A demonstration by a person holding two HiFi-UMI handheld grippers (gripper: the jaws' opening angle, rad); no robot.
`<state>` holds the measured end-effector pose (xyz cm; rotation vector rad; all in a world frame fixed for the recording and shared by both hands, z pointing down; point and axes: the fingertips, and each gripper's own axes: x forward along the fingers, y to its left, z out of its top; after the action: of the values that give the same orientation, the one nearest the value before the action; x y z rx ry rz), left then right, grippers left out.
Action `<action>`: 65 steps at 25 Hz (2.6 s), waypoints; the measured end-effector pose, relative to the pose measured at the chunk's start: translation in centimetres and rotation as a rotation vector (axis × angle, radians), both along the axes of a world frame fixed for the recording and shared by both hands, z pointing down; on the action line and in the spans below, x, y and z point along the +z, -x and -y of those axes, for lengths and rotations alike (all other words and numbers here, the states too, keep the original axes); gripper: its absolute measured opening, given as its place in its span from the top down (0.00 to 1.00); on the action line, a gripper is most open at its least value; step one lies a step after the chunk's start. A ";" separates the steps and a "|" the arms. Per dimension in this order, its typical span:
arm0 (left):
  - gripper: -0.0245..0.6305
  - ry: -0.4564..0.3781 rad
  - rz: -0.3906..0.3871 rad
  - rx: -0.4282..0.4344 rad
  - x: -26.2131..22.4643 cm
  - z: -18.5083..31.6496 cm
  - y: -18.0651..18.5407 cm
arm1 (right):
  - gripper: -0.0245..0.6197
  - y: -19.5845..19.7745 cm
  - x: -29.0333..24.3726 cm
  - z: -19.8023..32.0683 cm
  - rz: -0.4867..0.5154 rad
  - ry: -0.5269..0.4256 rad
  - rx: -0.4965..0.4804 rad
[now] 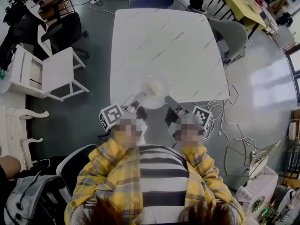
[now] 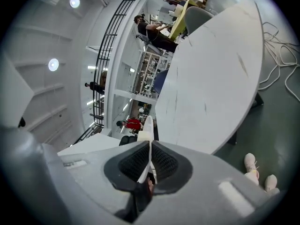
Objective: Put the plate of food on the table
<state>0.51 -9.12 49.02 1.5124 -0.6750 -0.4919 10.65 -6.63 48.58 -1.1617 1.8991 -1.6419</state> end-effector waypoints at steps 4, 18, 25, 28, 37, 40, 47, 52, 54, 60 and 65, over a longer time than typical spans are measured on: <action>0.94 -0.001 0.002 -0.003 -0.1 2.8 0.4 | 0.95 0.4 0.0 2.9 0.004 0.001 -0.012; 0.94 0.011 0.012 0.016 0.7 11.6 2.3 | 0.95 2.3 0.5 11.6 -0.034 0.009 -0.004; 0.94 0.017 0.008 0.024 0.8 14.5 1.7 | 0.95 1.8 0.4 14.4 -0.052 0.008 0.003; 0.94 0.013 0.006 0.021 0.5 15.9 1.4 | 0.95 1.5 0.2 15.8 -0.058 0.004 0.002; 0.94 -0.003 0.033 -0.018 0.2 20.6 0.2 | 0.95 0.1 -0.2 20.8 -0.064 -0.002 -0.026; 0.94 0.003 0.041 -0.034 0.5 22.1 -0.5 | 0.95 -0.3 -0.2 22.4 -0.039 -0.003 -0.036; 0.94 0.036 0.053 -0.076 2.4 25.6 -1.3 | 0.95 -0.9 1.4 26.2 -0.020 0.013 -0.042; 0.93 0.053 0.066 -0.090 3.5 27.6 -2.1 | 0.95 -1.8 2.6 28.3 -0.014 0.026 -0.048; 0.93 0.062 0.070 -0.099 4.0 28.3 -2.6 | 0.95 -2.5 3.2 29.2 -0.026 0.030 -0.053; 0.93 0.079 0.096 -0.112 5.3 30.8 -2.8 | 0.95 -2.5 4.5 31.8 -0.011 0.043 -0.054; 0.93 0.089 0.125 -0.143 6.5 33.1 -2.9 | 0.95 -2.8 5.8 34.3 -0.019 0.057 -0.056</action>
<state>3.41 -42.27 55.54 1.4255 -0.8958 -0.4718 13.46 -40.94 54.34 -1.1606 1.9245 -1.7308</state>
